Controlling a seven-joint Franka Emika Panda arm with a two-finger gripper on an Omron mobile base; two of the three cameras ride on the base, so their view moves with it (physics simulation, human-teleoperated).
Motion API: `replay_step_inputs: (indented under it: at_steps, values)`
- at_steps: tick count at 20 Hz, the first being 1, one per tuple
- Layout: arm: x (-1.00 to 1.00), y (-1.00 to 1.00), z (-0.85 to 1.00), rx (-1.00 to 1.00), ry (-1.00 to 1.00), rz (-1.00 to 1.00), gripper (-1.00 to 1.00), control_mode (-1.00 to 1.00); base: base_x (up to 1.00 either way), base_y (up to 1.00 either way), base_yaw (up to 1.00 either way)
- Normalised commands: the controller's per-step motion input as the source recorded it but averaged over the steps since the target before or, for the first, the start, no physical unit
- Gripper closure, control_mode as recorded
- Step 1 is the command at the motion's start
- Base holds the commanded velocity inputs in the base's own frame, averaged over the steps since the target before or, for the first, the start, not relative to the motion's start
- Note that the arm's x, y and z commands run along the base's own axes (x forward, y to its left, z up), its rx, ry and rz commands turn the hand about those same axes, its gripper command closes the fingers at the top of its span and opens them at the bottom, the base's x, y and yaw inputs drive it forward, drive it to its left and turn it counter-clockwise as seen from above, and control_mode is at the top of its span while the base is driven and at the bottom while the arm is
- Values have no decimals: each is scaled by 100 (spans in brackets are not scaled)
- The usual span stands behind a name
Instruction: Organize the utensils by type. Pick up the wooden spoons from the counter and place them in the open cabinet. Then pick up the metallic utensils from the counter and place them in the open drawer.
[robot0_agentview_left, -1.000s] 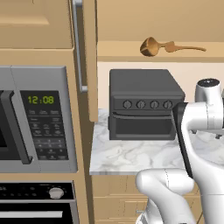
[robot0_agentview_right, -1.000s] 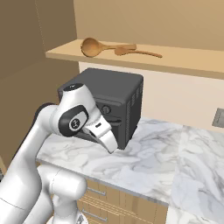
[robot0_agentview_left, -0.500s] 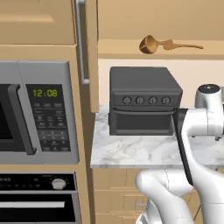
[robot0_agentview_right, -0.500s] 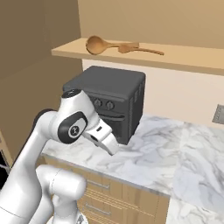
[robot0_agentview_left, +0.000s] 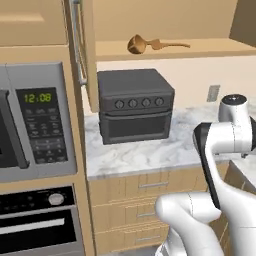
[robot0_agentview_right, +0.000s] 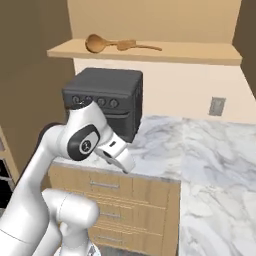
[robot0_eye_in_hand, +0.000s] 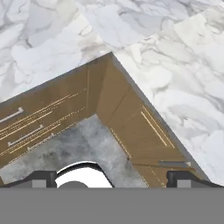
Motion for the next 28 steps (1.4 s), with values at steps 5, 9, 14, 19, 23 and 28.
replay_step_inputs:
  at_steps: [5, 9, 14, 19, 23, 28]
  values:
    - [0, 0, 0, 0, 0, 0, -100, 100, -15, 2, -92]
    - [0, 0, 0, 0, 0, 0, -100, 100, -15, 1, -95]
    - [0, 0, 0, 0, 0, 0, -100, 100, -22, 0, -92]
    - [0, 0, 0, 0, 0, 0, -100, 100, -22, -8, -85]
    - [0, 0, 0, 0, 0, 0, -100, 100, -10, -34, -59]
    - [0, 0, 0, 0, 0, 0, -100, 100, 8, -10, -8]
